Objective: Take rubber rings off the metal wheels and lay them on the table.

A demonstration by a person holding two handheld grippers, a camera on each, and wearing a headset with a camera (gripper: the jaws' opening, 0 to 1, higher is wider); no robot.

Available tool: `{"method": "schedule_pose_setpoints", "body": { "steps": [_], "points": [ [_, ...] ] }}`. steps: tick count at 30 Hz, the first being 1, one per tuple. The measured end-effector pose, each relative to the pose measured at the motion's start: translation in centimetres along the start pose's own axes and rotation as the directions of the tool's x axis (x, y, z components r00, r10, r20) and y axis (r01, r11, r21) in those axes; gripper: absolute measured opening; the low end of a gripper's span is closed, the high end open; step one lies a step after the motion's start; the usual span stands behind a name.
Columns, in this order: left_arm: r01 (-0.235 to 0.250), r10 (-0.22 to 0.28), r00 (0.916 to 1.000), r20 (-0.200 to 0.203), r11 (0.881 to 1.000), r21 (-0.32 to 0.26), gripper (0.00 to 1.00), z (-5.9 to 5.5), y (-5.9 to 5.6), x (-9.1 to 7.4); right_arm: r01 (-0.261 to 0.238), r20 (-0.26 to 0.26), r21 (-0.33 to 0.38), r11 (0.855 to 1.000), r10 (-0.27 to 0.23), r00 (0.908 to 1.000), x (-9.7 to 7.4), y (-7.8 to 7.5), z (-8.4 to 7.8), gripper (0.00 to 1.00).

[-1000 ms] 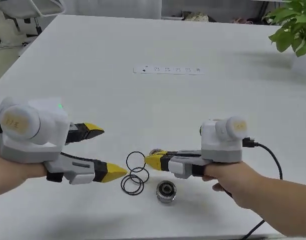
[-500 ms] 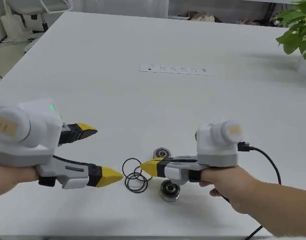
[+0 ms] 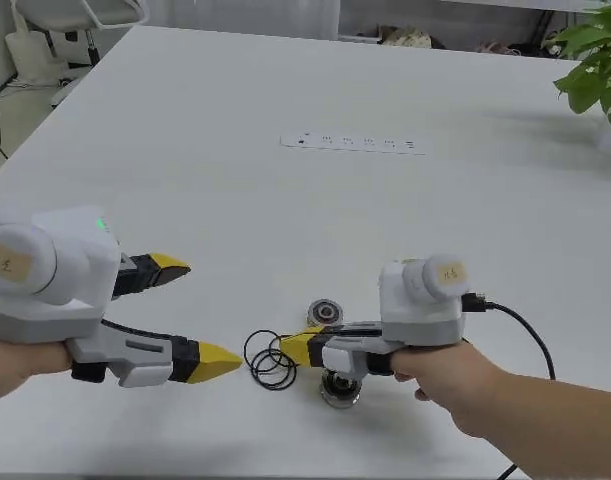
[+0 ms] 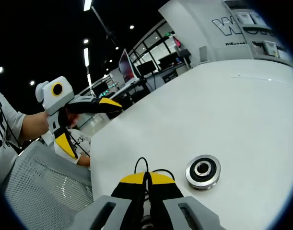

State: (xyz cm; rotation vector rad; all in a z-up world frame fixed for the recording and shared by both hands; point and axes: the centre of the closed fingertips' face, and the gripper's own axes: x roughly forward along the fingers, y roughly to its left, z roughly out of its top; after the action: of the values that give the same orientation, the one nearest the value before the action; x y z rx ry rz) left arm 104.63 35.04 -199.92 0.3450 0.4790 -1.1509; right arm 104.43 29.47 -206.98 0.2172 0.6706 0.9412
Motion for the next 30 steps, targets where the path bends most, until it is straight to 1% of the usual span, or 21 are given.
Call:
{"method": "schedule_pose_setpoints", "body": {
  "steps": [3,6,11,16,20,24,25,30],
  "points": [
    [0.001,-0.001,1.0,0.001,1.0,-0.002,0.71,0.0,-0.1,0.1,0.011,-0.001,-0.006,1.0,-0.011,0.9999,-0.1,-0.2,0.0,0.0],
    [0.004,-0.004,1.0,-0.001,1.0,-0.002,0.71,0.0,-0.2,0.1,0.015,0.001,-0.014,1.0,-0.015,0.9999,-0.1,-0.3,0.0,0.04],
    [0.007,-0.007,1.0,-0.001,1.0,-0.002,0.71,0.1,-0.4,0.2,0.013,-0.004,-0.036,0.999,-0.013,0.9999,-0.2,0.0,0.1,0.09],
    [0.009,-0.009,1.0,0.003,1.0,-0.002,0.71,0.2,-0.6,0.2,0.012,0.011,-0.066,0.998,-0.011,0.9999,-0.7,0.4,0.7,0.16],
    [0.008,-0.008,0.9999,0.005,1.0,-0.001,0.71,0.4,-0.6,0.1,0.017,0.022,-0.079,0.997,-0.015,0.9996,-1.3,0.5,1.2,0.21],
    [0.008,-0.008,0.9999,0.01,1.0,0.001,0.72,0.7,-0.6,0.0,0.023,0.043,-0.101,0.995,-0.019,0.9989,-2.1,0.6,2.1,0.27],
    [0.008,-0.008,0.9999,0.011,1.0,0.001,0.72,0.7,-0.7,0.0,0.027,0.051,-0.111,0.993,-0.022,0.9985,-2.5,0.7,2.4,0.28],
    [0.009,-0.009,0.9998,0.019,1.0,0.005,0.72,1.2,-0.8,-0.1,0.045,0.093,-0.114,0.992,-0.035,0.9951,-3.9,0.7,3.6,0.34]
  ]
}}
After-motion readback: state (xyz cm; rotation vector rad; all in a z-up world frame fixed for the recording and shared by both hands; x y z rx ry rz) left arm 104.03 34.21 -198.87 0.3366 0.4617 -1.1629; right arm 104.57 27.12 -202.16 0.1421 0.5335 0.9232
